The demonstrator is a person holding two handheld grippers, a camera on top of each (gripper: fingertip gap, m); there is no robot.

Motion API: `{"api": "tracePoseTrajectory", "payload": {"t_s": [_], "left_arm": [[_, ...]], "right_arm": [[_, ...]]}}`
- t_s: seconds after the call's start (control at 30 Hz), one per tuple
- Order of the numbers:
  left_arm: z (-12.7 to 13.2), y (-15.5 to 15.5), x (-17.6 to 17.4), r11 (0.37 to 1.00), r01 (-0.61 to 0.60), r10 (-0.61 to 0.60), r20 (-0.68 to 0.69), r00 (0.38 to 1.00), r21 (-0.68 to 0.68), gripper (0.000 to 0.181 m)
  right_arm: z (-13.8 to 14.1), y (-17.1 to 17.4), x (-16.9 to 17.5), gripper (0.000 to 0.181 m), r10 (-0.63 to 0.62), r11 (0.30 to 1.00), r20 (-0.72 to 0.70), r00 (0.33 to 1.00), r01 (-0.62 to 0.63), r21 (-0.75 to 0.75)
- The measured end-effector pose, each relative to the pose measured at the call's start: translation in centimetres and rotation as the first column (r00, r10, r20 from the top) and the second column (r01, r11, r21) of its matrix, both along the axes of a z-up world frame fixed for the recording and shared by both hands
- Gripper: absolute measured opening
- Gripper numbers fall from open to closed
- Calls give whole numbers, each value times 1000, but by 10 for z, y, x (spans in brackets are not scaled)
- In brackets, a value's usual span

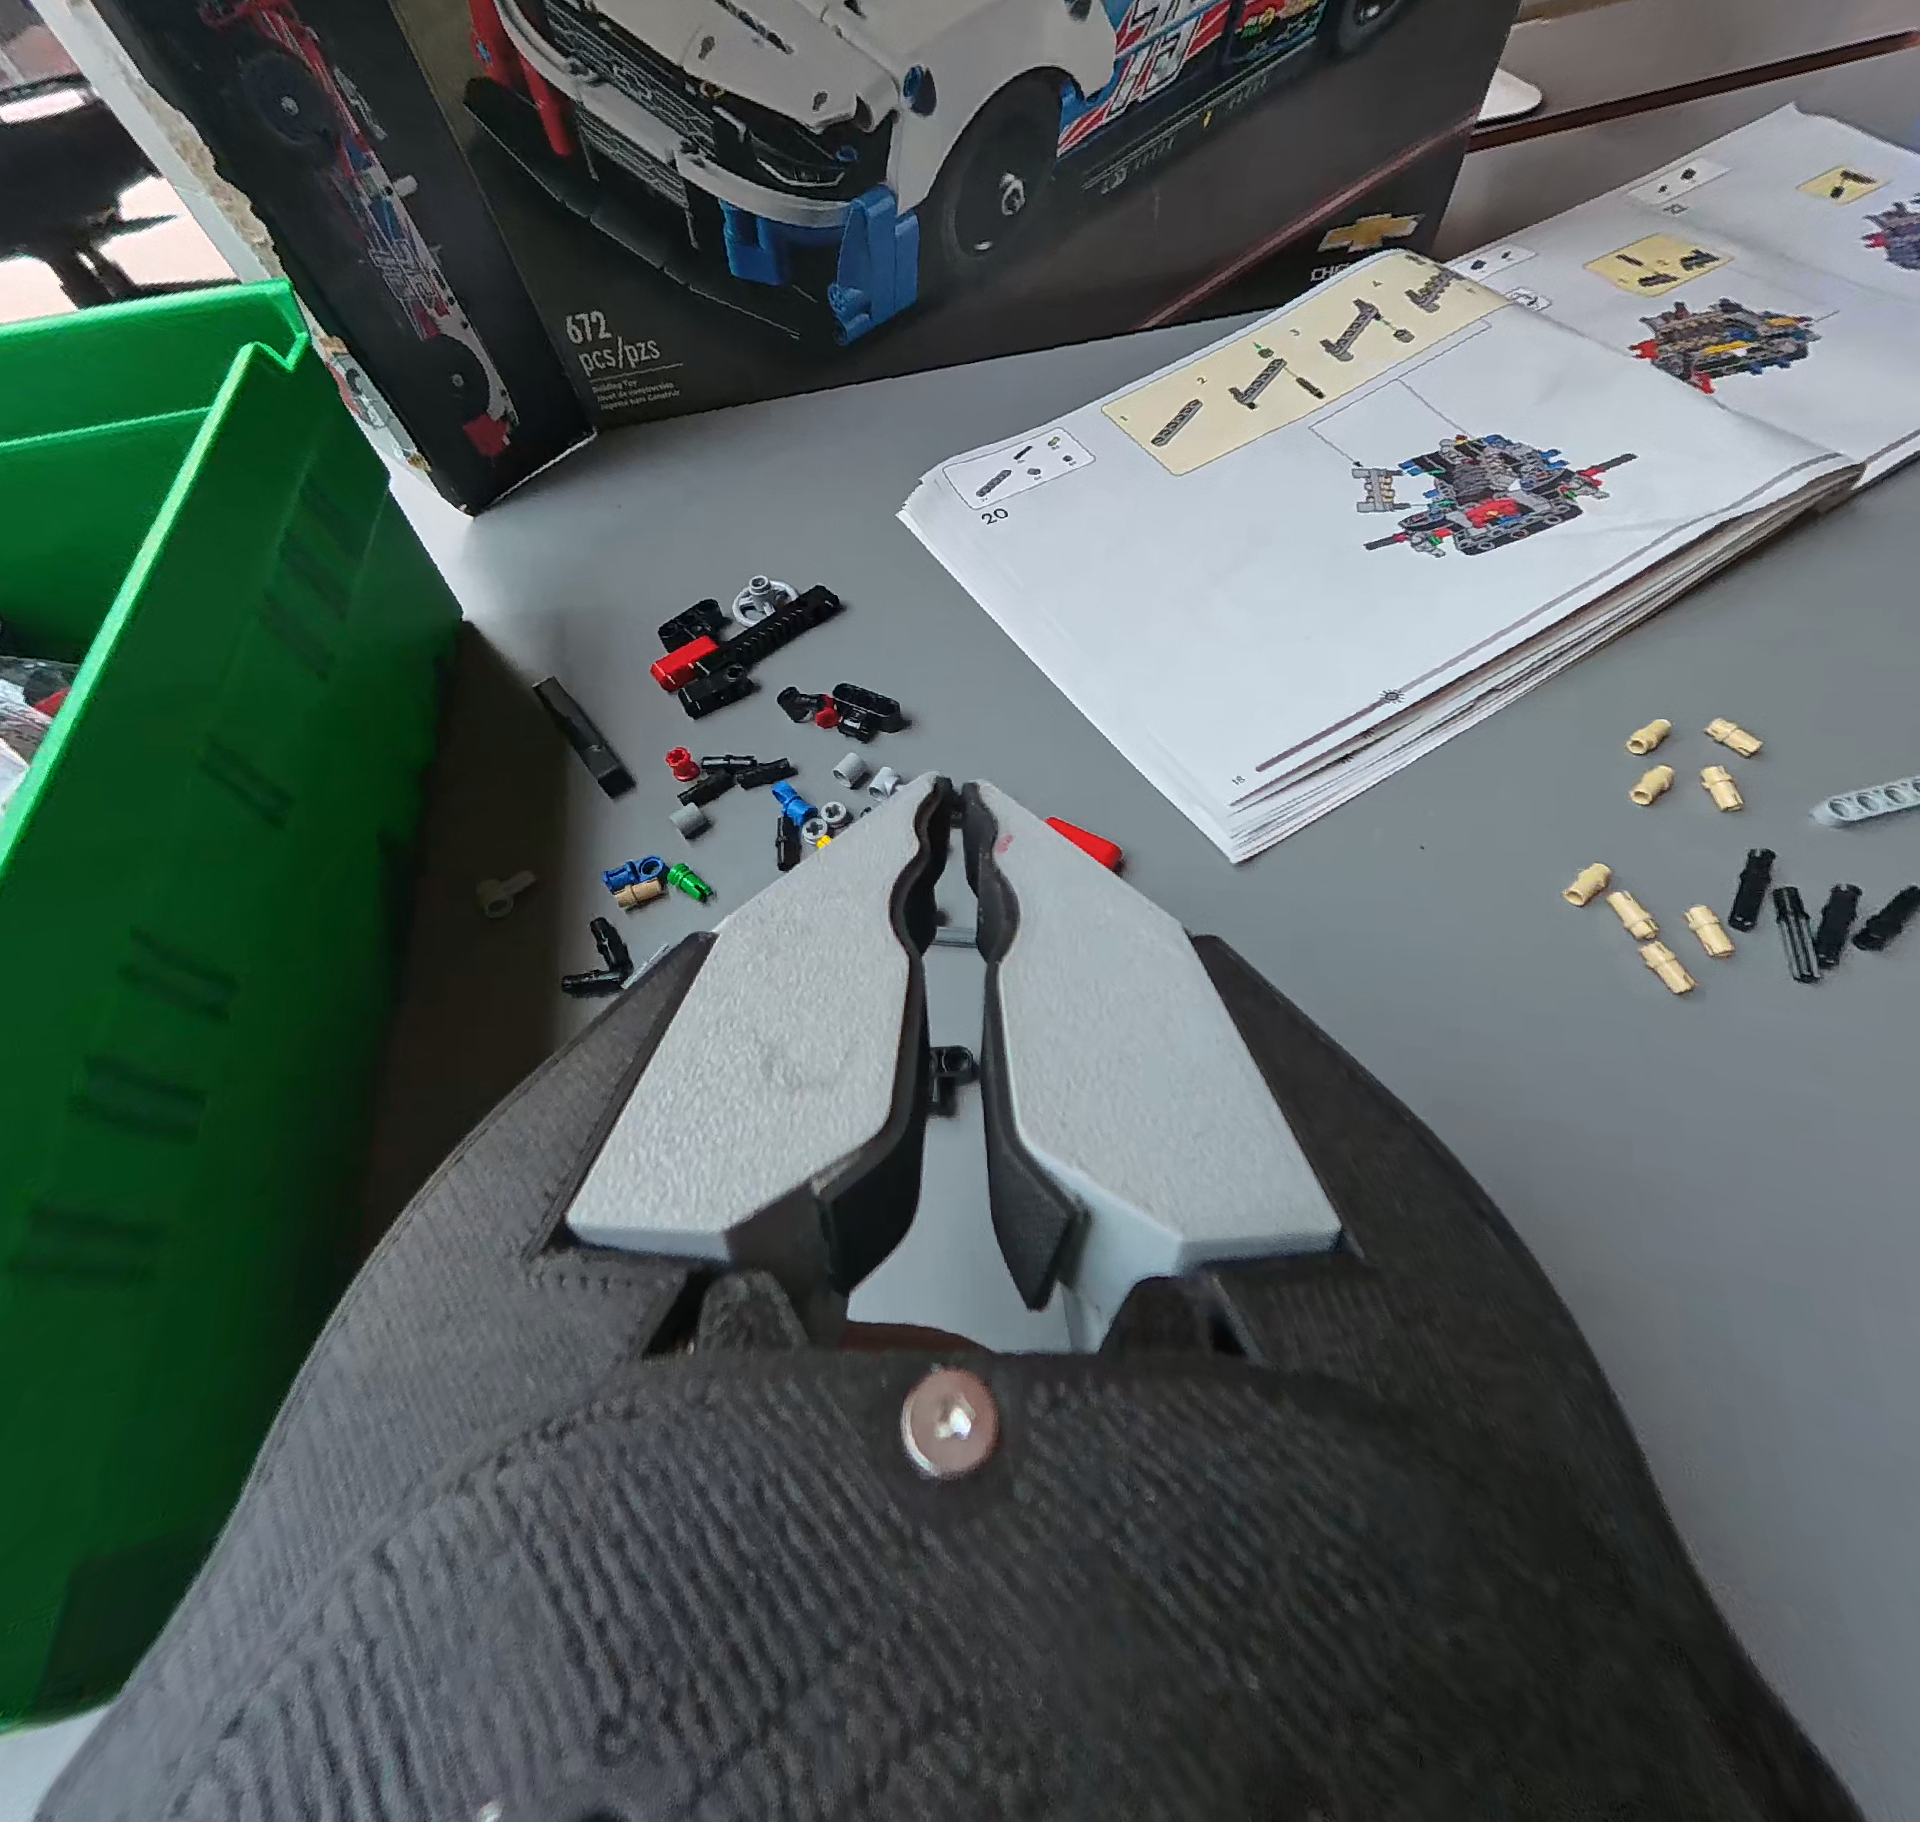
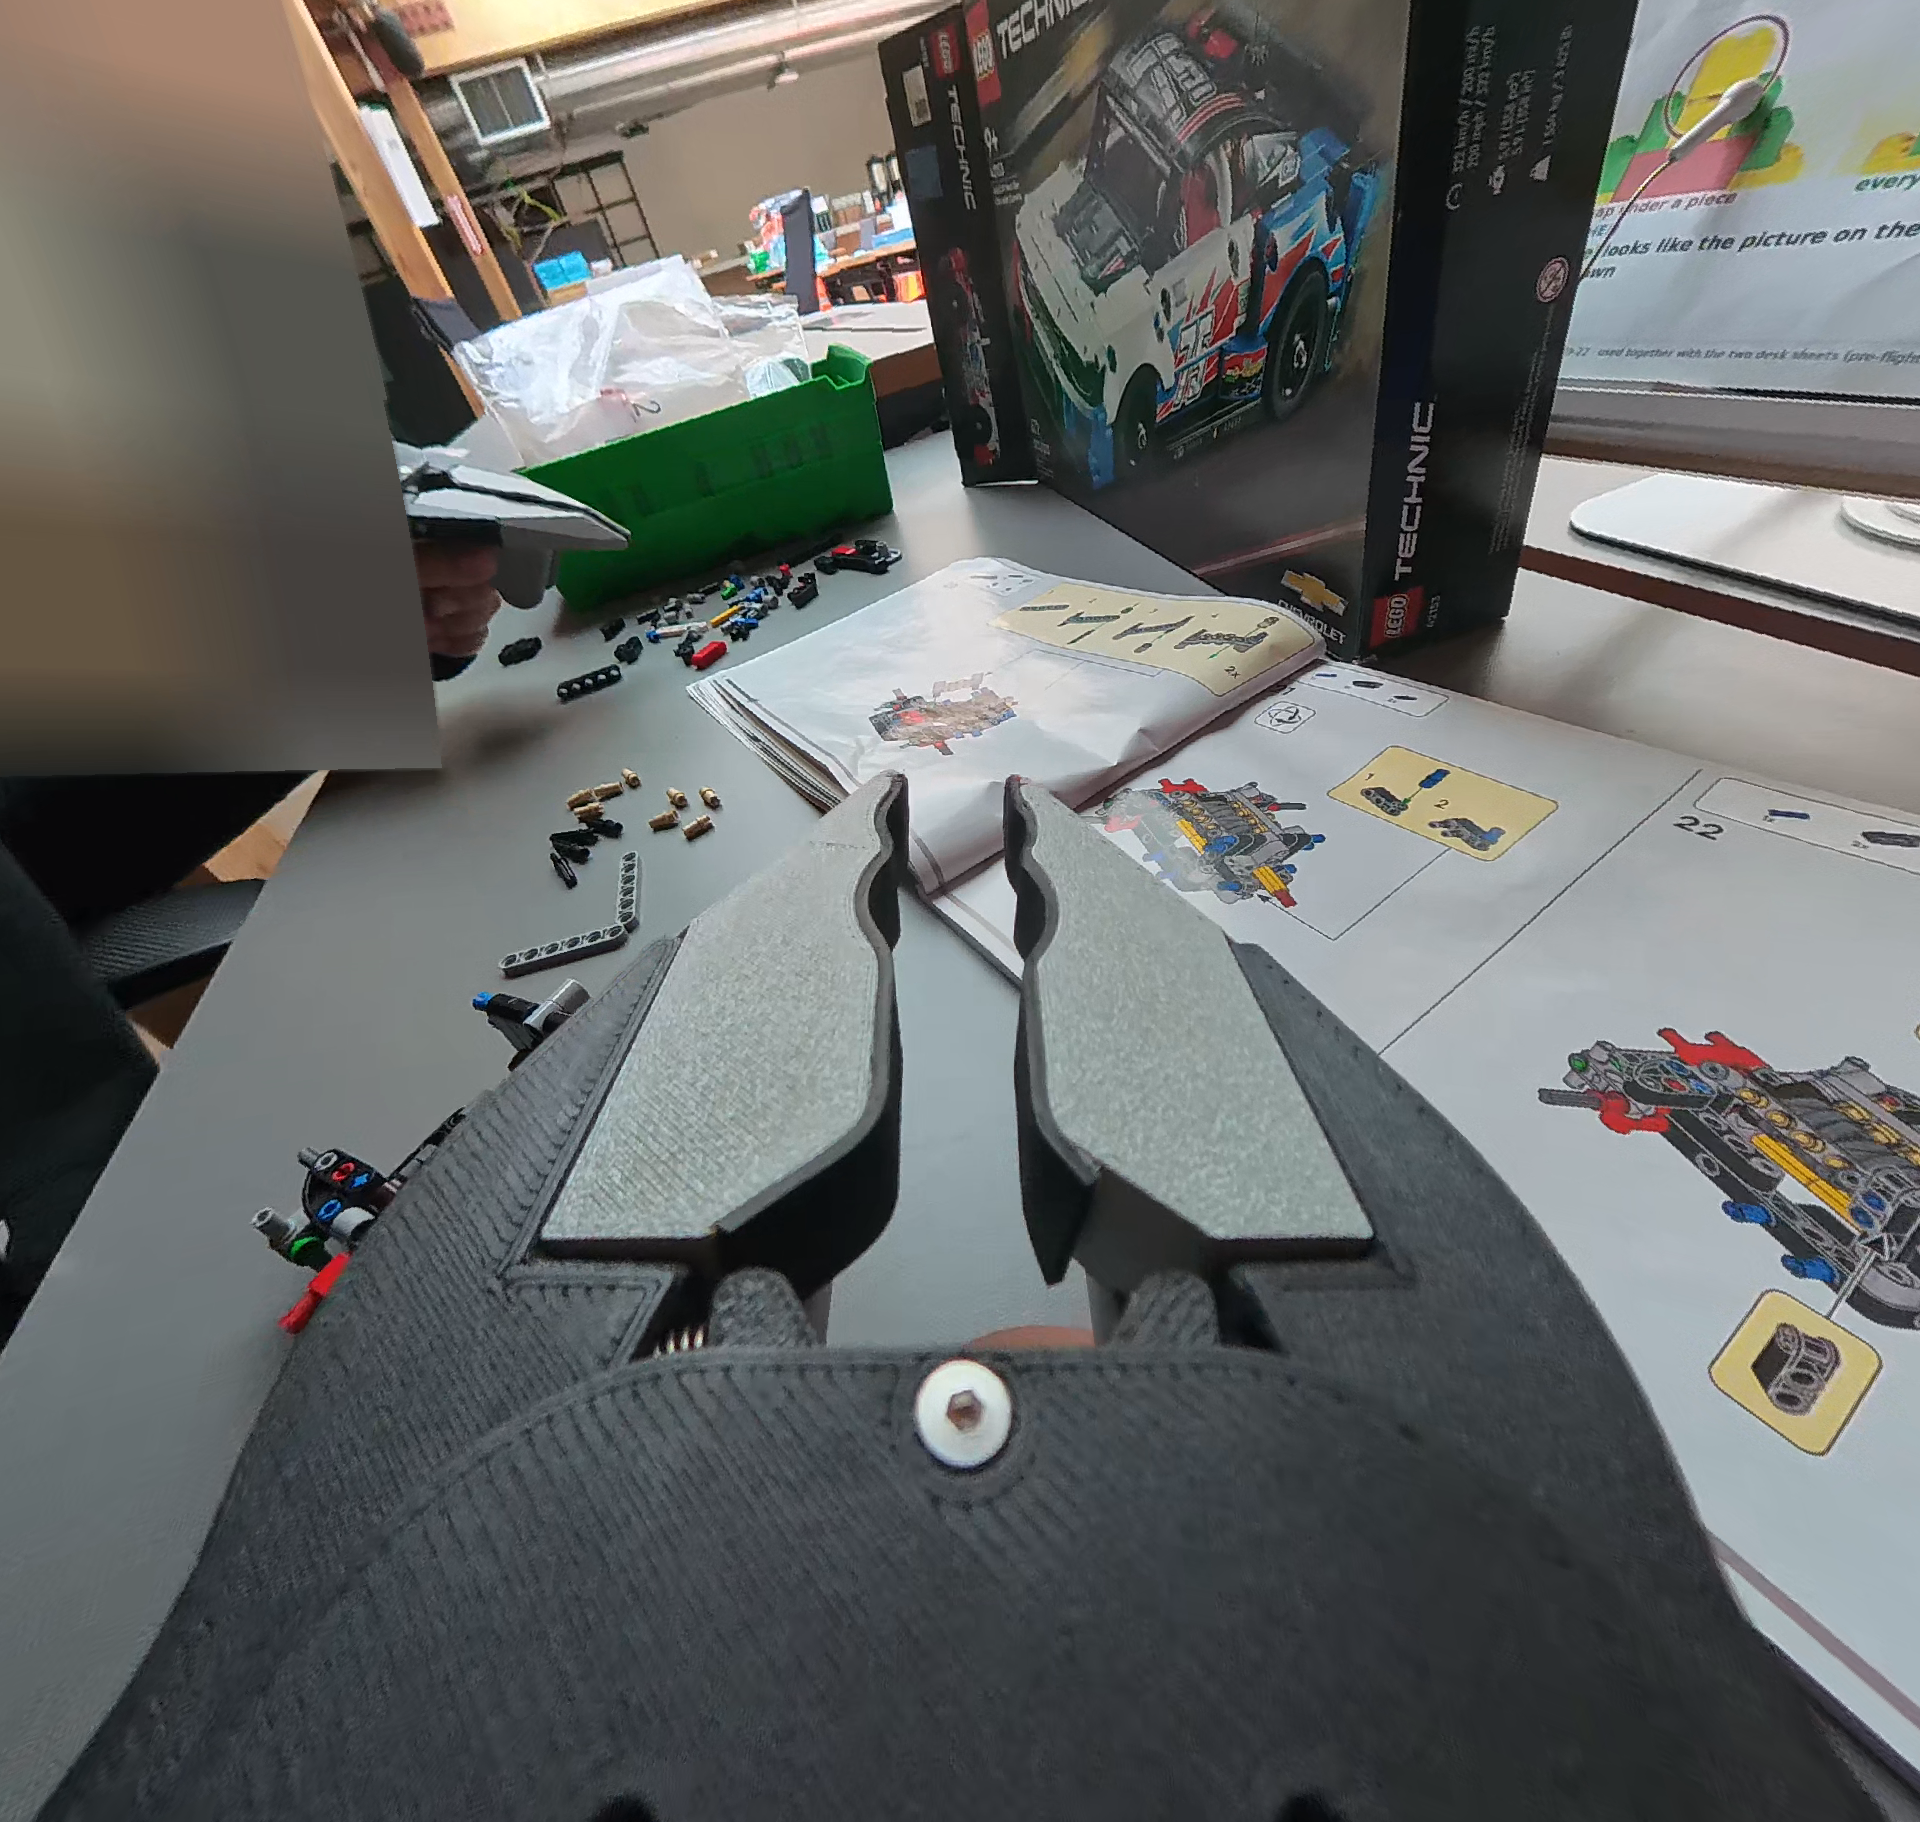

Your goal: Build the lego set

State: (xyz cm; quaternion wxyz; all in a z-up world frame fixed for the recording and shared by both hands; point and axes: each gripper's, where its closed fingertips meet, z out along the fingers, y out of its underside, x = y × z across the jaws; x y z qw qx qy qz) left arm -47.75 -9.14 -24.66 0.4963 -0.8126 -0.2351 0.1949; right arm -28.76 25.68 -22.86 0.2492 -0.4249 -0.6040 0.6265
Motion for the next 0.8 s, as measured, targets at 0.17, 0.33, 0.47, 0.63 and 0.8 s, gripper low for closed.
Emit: {"api": "tracePoseTrajectory", "payload": {"t_s": [0.17,0.33,0.47,0.63,0.8], "left_arm": [[0,5,-4,997,54,-55,0,999,-62,0],[8,-5,-20,995,-1,-2,-37,999,-104,0],[4,-28,-35,984,-86,80,-41,996,-155,13],[-2,-49,-47,971,-131,140,33,990,-200,20],[1,-49,-63,928,-130,149,27,989,-348,26]], "right_arm": [[5,4,2,10,-3,999,-24,1000,2,-41],[5,4,2,12,-2,999,-23,1000,1,-46],[5,4,2,12,-4,999,-21,1000,3,-43],[6,6,2,11,-8,998,-24,1000,6,-55],[5,6,2,11,-11,999,-20,1000,10,-49]]}}
